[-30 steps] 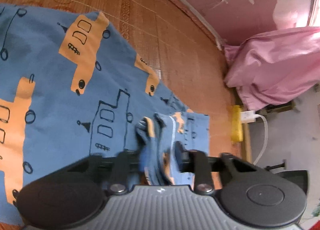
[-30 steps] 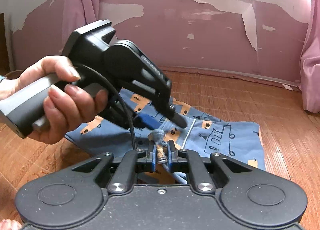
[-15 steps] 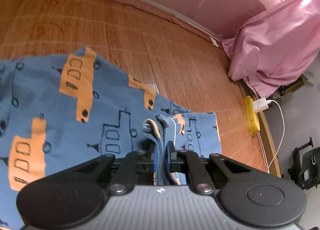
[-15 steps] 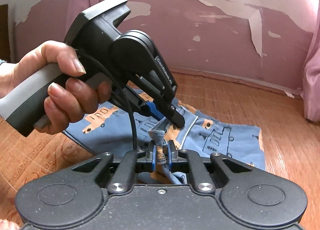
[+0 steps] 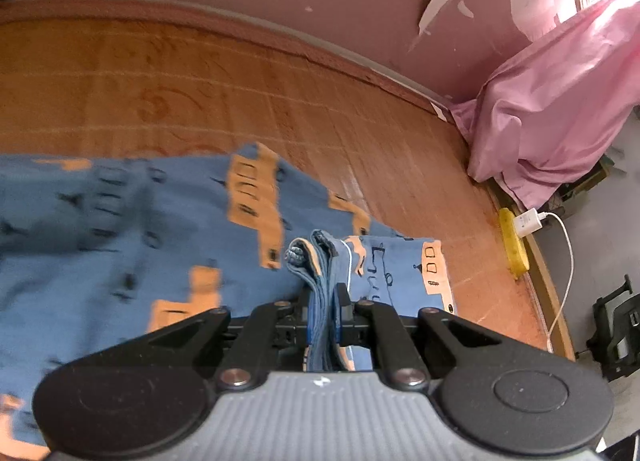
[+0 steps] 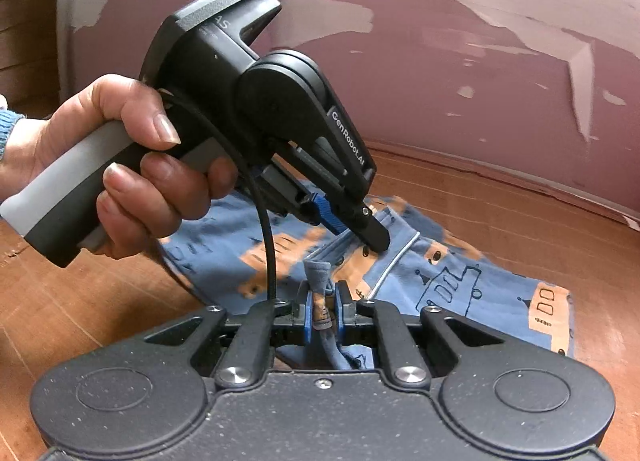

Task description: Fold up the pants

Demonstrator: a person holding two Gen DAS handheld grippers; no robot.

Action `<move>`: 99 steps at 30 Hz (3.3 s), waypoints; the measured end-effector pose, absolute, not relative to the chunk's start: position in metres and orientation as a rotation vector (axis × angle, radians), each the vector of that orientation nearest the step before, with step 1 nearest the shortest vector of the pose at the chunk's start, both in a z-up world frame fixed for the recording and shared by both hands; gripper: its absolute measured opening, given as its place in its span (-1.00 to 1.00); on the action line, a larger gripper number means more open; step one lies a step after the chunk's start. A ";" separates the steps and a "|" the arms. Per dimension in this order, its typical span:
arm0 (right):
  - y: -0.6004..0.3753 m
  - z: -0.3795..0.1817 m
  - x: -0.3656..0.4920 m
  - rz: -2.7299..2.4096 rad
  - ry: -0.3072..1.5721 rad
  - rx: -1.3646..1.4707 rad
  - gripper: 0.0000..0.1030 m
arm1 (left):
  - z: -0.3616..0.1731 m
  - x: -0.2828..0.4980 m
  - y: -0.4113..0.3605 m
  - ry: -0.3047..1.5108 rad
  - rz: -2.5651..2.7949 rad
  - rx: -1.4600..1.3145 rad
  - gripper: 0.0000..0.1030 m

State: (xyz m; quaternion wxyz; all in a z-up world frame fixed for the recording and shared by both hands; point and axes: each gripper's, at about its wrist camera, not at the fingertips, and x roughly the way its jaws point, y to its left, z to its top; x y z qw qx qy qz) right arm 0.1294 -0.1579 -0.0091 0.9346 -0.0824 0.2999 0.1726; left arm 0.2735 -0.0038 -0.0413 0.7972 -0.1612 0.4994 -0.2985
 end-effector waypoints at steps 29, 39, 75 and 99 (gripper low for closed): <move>-0.250 -0.047 0.226 -0.098 0.647 -0.538 0.88 | -0.049 0.204 -0.037 0.689 -0.143 0.424 0.49; -0.228 -0.013 0.170 -0.052 0.527 -0.527 0.96 | -0.039 0.193 0.006 0.703 -0.123 0.236 0.68; -0.204 -0.047 0.138 0.058 0.533 -0.463 0.99 | -0.032 0.205 0.063 0.616 0.218 0.115 -0.63; -0.210 -0.030 0.141 0.090 0.496 -0.476 0.98 | 0.026 0.174 0.011 0.489 0.082 0.208 -0.63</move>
